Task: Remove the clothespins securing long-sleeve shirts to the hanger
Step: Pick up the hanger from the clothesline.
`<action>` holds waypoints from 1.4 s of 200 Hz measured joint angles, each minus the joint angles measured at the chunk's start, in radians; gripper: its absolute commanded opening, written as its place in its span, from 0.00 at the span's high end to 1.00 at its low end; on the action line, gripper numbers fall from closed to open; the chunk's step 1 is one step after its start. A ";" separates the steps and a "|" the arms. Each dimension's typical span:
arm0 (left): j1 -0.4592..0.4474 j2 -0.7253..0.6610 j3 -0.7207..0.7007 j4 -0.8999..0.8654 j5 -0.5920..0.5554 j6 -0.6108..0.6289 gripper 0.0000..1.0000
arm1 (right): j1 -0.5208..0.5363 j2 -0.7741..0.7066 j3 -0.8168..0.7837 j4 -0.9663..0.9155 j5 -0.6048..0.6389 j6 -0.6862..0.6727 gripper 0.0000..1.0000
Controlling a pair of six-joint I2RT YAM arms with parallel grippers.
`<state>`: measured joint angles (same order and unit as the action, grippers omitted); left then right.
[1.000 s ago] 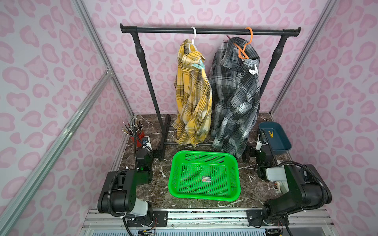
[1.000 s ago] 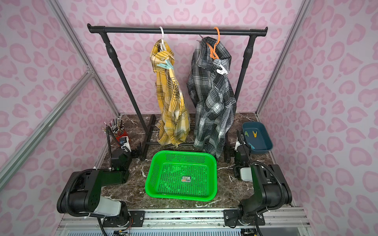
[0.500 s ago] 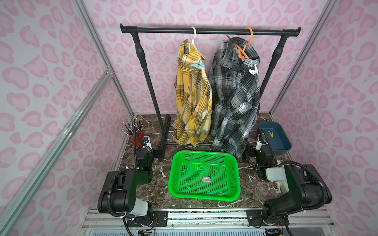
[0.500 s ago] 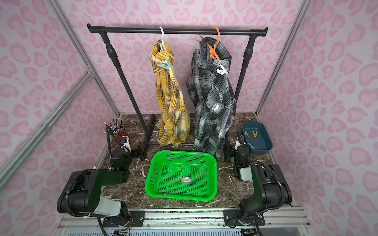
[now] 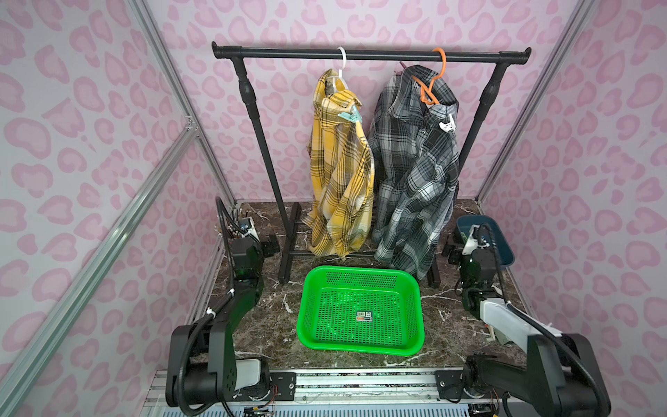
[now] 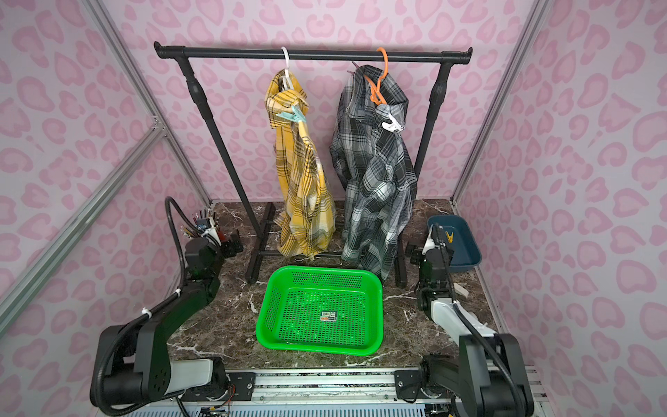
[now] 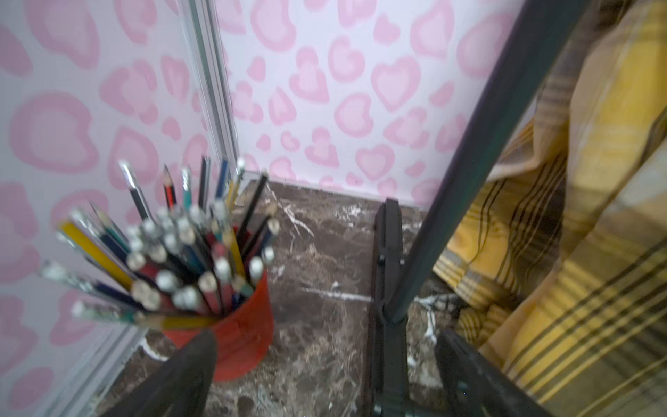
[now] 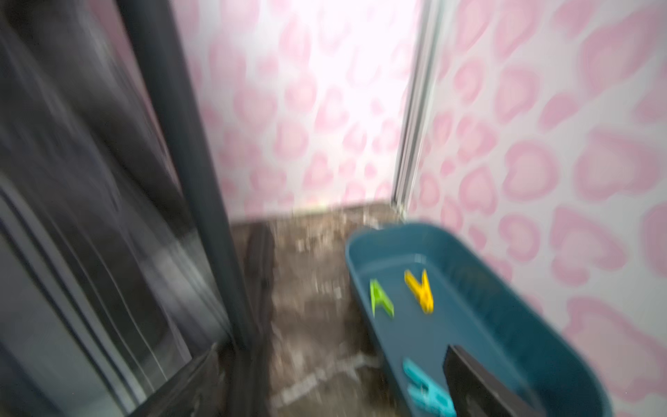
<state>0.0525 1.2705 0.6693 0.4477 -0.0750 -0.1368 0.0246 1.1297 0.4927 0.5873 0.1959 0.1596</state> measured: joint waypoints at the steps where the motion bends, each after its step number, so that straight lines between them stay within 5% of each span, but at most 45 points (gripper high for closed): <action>1: 0.000 -0.004 0.003 -0.005 0.000 -0.002 0.00 | -0.002 -0.013 0.005 -0.010 0.003 0.013 0.04; 33: 0.013 -0.200 0.000 -0.202 0.052 -0.080 0.00 | -0.052 -0.229 0.066 -0.246 0.018 0.190 0.07; 81: 0.029 -0.357 0.062 -0.320 0.189 -0.195 0.02 | 0.006 -0.324 0.396 -0.624 -0.013 0.153 0.05; 146: 0.028 -0.365 0.213 -0.283 0.564 -0.295 0.02 | 0.173 -0.093 1.060 -1.023 -0.253 0.010 0.08; 200: 0.020 -0.397 0.221 -0.235 0.664 -0.325 0.04 | 0.412 0.219 1.517 -1.262 -0.115 -0.120 0.12; 250: 0.011 -0.399 0.219 -0.222 0.700 -0.332 0.04 | 0.423 0.341 1.645 -1.361 0.027 -0.170 0.16; 280: 0.005 -0.399 0.216 -0.215 0.704 -0.332 0.04 | 0.418 0.375 1.673 -1.351 0.047 -0.182 0.34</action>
<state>0.0570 0.8715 0.8852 0.2329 0.6289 -0.4690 0.4423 1.5051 2.1654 -0.7639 0.2428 -0.0227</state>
